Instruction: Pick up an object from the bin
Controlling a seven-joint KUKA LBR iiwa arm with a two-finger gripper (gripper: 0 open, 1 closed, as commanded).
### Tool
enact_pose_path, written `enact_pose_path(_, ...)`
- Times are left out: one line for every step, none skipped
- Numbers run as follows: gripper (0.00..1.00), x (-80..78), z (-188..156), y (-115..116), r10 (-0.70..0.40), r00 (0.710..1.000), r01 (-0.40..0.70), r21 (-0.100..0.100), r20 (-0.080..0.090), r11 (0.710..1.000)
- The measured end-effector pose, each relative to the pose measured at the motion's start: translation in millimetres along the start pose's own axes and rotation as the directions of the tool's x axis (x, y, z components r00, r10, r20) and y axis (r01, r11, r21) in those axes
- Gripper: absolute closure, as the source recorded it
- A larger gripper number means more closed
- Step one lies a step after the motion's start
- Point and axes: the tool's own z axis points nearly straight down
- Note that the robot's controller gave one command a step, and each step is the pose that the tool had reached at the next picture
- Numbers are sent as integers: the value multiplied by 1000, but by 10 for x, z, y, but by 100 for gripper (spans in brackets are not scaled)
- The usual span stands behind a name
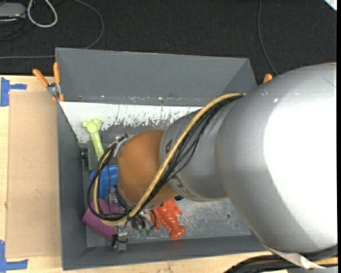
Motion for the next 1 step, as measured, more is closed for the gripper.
enact_pose_path(0, 134, -653, 134, 86, 996, -86, 2, 0, 996)
